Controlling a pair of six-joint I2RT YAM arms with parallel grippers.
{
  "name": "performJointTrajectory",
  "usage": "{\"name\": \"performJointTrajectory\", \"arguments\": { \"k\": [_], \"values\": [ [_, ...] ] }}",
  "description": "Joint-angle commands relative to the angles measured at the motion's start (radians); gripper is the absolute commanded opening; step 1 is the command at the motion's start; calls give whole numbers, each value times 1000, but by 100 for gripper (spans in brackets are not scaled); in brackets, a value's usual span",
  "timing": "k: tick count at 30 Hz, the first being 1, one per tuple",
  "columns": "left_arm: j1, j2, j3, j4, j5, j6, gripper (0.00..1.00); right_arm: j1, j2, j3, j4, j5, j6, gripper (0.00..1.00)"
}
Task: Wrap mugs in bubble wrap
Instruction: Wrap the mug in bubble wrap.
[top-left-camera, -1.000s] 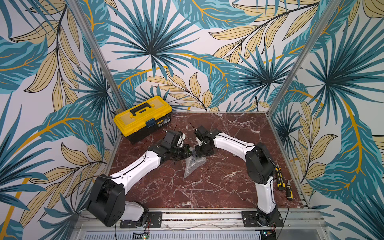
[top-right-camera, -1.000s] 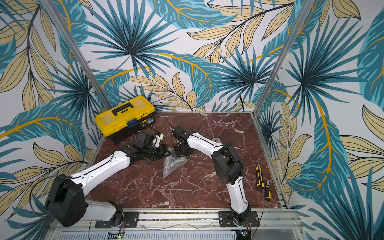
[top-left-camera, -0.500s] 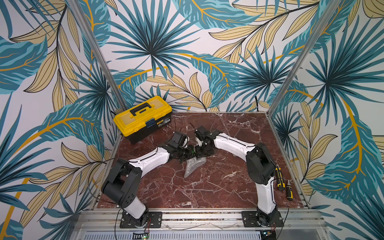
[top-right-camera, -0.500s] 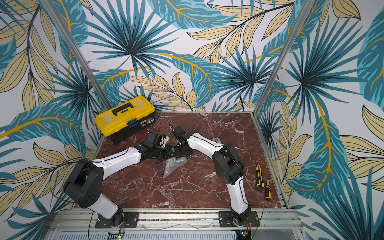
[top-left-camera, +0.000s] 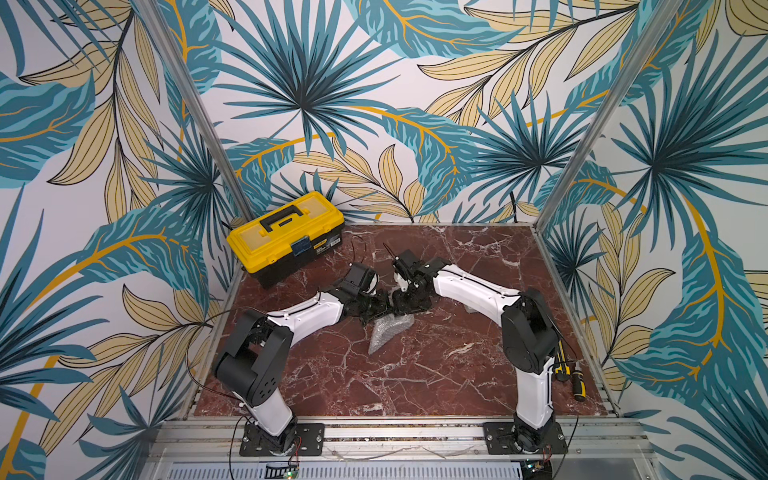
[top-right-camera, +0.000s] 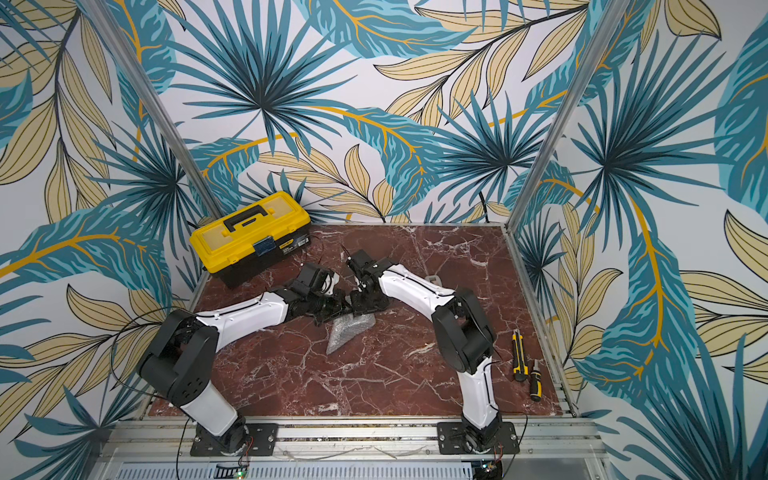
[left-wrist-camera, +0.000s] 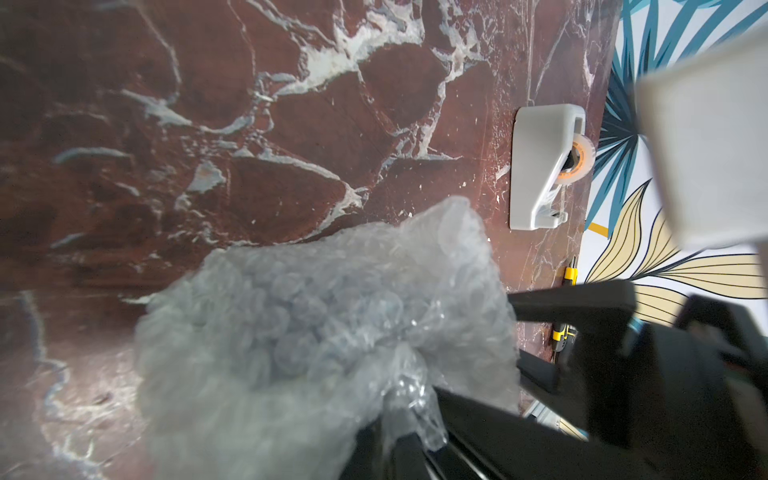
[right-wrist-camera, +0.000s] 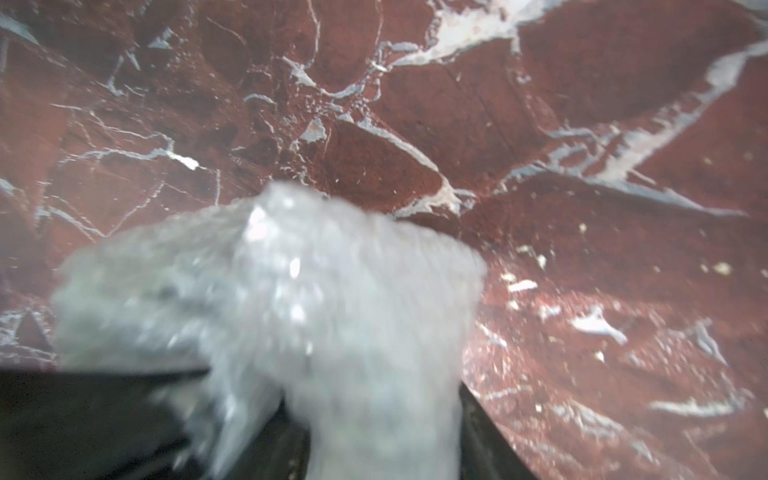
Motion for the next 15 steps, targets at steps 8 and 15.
{"name": "performJointTrajectory", "arguments": {
  "k": [8,15],
  "values": [
    [-3,41,19,7,-29,8,0,-11,-79,-37,21,-56,38,64],
    [-3,42,19,7,-20,20,0,-31,-54,-33,71,-70,76,68]
  ]
}}
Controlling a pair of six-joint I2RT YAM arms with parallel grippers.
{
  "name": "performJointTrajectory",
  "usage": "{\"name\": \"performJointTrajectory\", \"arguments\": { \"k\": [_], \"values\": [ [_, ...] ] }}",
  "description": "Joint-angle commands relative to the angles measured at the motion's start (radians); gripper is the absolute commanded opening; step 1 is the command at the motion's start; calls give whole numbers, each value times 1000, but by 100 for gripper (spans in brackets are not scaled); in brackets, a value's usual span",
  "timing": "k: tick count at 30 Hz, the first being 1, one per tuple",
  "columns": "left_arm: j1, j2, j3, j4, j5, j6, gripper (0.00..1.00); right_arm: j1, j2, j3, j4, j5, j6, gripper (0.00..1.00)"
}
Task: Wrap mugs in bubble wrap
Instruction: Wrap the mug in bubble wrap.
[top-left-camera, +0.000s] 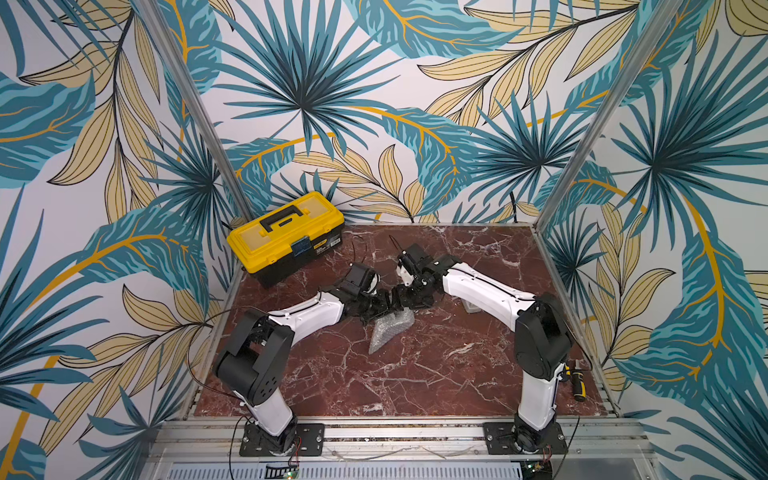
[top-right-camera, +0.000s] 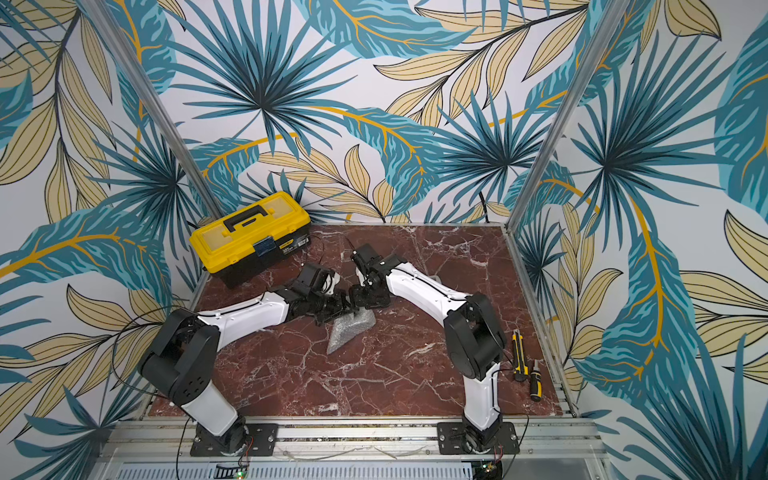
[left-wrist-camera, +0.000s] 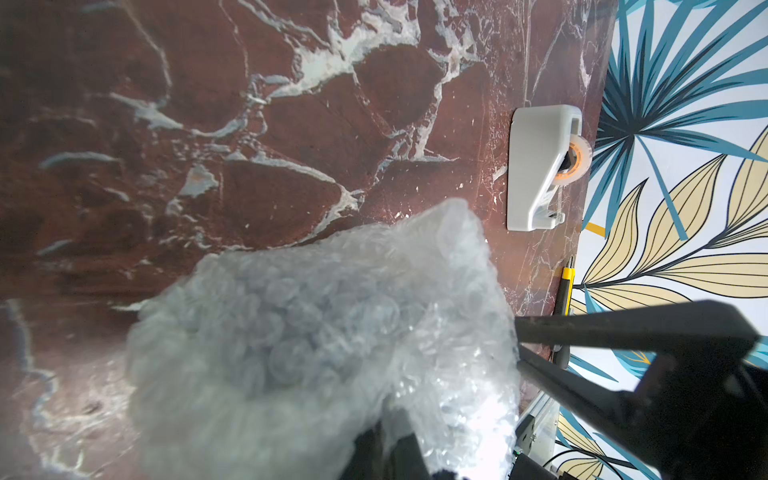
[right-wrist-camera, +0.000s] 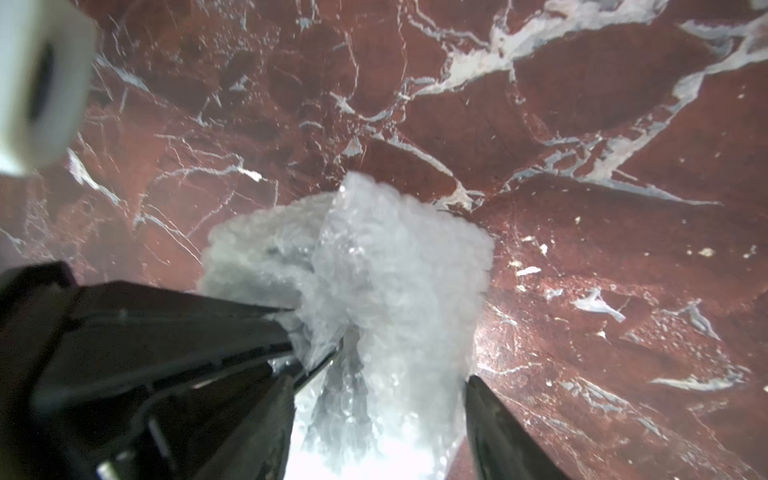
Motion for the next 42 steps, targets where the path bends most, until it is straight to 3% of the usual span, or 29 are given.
{"name": "performJointTrajectory", "arguments": {
  "k": [1,22,35,42],
  "values": [
    [-3,36,14,-3,-21,18,0,-10,7,-21,41,-15,34,69],
    [-3,47,16,-3,-3,26,3,-22,102,9,81,-40,80,68],
    [-3,22,41,-35,-10,35,29,1,138,-46,63,-31,73,62],
    [-3,-34,69,-104,-41,52,37,2,154,-53,57,-15,71,60]
  ]
}}
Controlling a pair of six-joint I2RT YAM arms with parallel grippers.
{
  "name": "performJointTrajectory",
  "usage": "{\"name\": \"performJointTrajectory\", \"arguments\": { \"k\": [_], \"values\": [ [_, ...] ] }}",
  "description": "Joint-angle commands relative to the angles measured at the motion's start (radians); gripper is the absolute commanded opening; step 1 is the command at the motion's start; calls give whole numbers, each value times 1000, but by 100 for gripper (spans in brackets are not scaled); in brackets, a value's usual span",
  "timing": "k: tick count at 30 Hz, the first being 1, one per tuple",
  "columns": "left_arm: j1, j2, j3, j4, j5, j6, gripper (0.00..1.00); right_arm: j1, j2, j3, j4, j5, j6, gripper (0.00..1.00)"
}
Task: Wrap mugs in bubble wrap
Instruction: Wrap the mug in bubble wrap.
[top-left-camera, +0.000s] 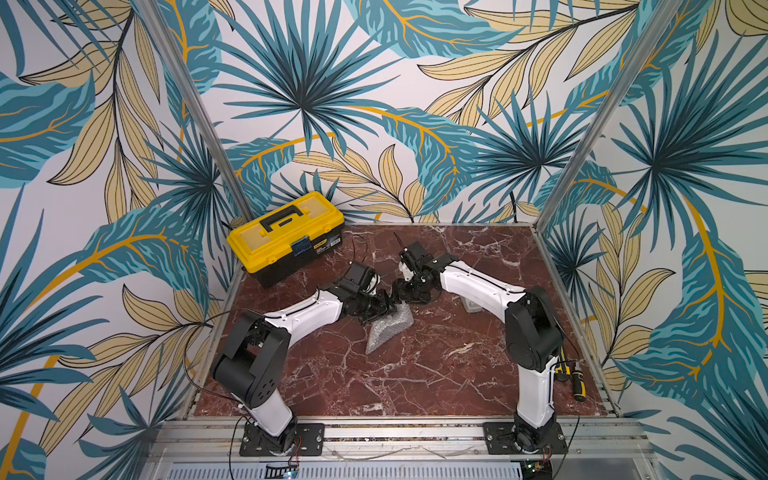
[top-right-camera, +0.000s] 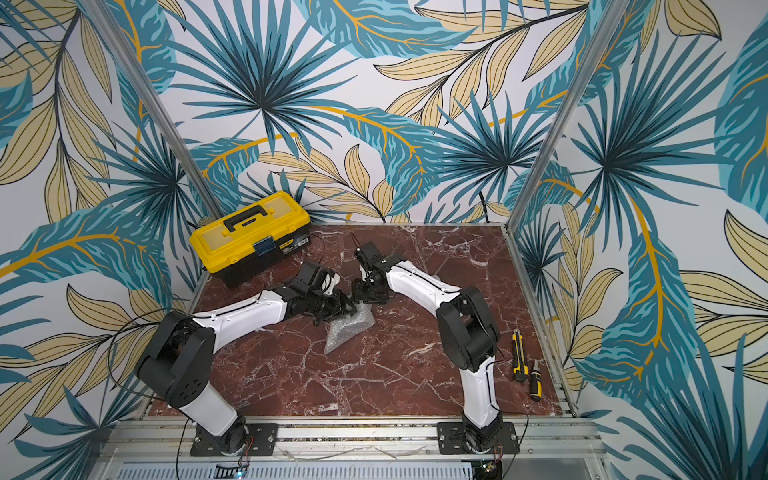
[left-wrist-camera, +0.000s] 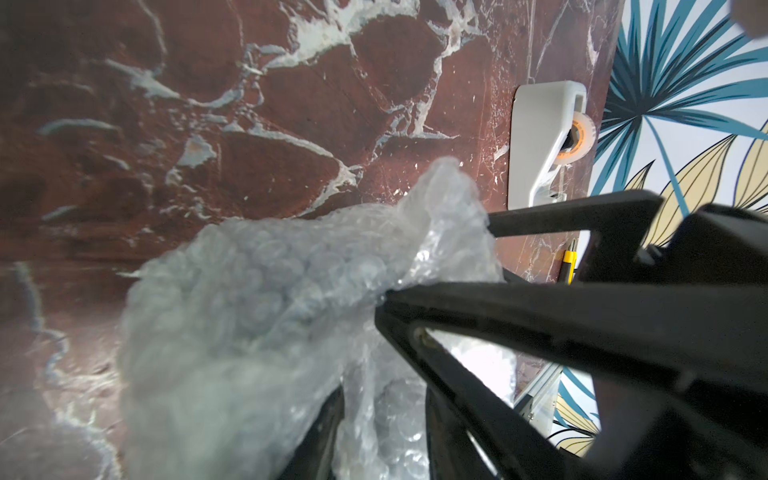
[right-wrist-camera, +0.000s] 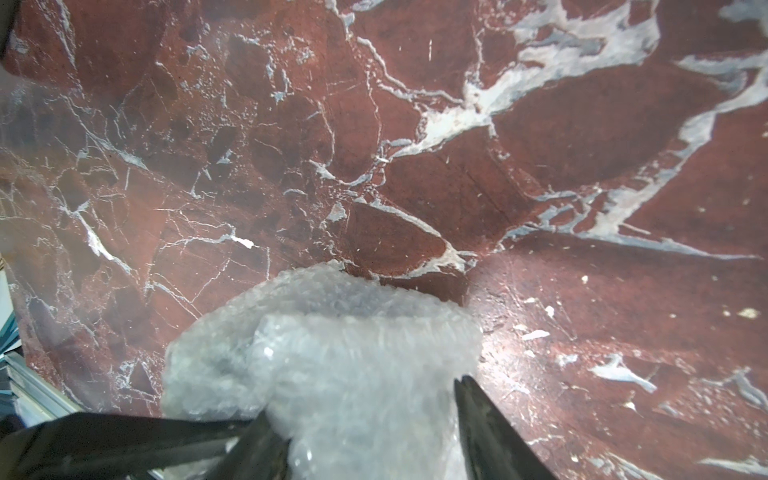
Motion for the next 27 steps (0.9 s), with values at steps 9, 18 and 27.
{"name": "performJointTrajectory", "arguments": {
  "k": [9,18,27],
  "values": [
    [-5,-65,44,-38,-74,20,45,37,77,-58,-61,29,-6,59],
    [-5,-162,50,-89,-106,28,49,36,70,-69,-69,27,-22,58],
    [23,-247,39,-163,-160,52,50,37,54,-88,-60,29,-34,58]
  ]
}}
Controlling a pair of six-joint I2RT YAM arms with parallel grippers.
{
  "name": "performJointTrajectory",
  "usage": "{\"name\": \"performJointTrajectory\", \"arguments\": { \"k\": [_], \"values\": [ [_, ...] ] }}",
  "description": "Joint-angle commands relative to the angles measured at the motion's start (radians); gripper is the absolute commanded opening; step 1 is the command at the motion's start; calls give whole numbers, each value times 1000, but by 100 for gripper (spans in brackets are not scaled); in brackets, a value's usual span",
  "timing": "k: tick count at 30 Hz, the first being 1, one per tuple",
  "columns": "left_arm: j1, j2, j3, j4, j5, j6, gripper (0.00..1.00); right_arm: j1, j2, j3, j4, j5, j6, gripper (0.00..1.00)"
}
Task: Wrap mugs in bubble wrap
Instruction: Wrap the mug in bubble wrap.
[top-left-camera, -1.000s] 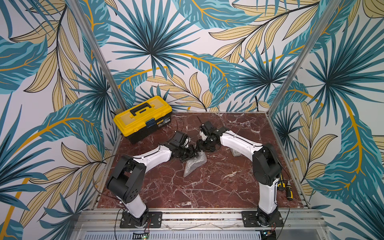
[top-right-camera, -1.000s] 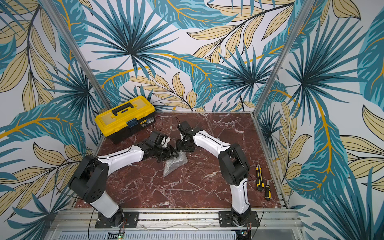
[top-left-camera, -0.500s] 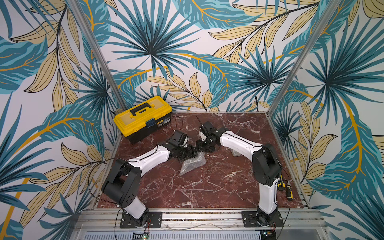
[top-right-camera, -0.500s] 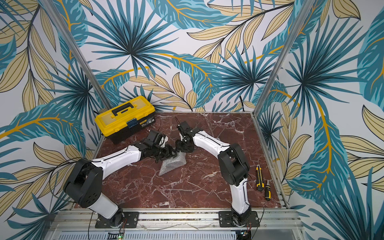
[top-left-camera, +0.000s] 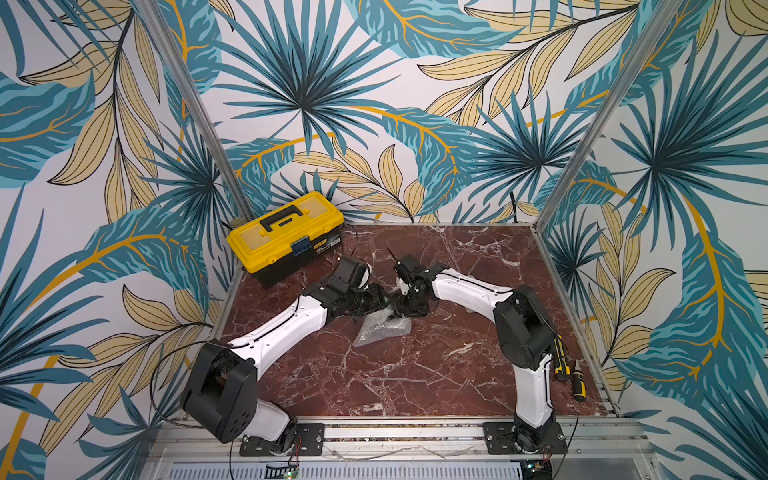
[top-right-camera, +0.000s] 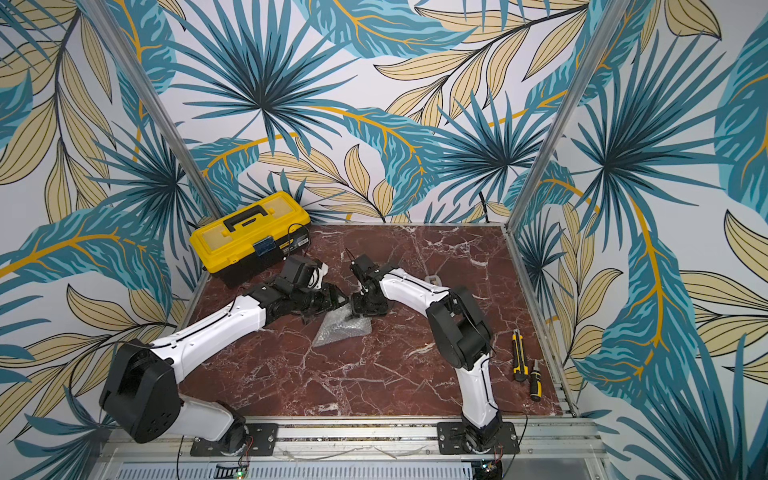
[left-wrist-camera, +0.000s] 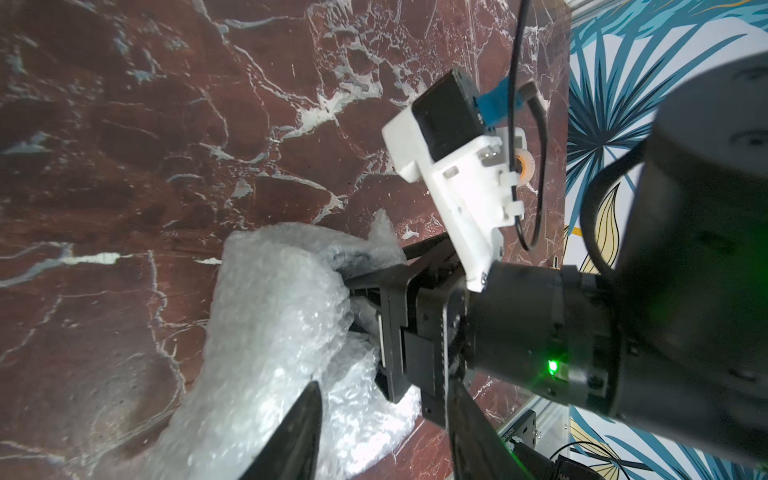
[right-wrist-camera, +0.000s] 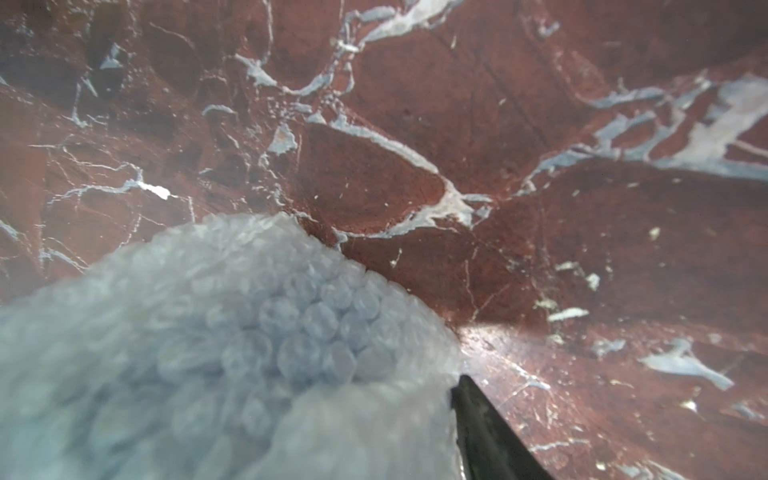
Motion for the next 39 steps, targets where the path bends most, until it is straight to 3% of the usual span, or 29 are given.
{"name": "performJointTrajectory", "arguments": {
  "k": [1,8,16,25,36,39],
  "values": [
    [22,-42,27,-58,-52,33,49,2,14,-28,-42,12,-16,58],
    [54,-18,-11,-87,-60,111,49,1,10,-29,-31,7,-20,58],
    [35,102,18,-67,-27,199,51,2,6,-28,-32,6,-23,58],
    [-9,196,31,-57,-52,209,45,2,-27,-29,-25,-8,-21,59],
    [-32,236,30,-55,-98,186,42,-1,-168,-38,-50,19,-12,72],
    [-37,241,33,-56,-105,179,41,-2,-192,-45,-42,13,-3,79]
  ]
}}
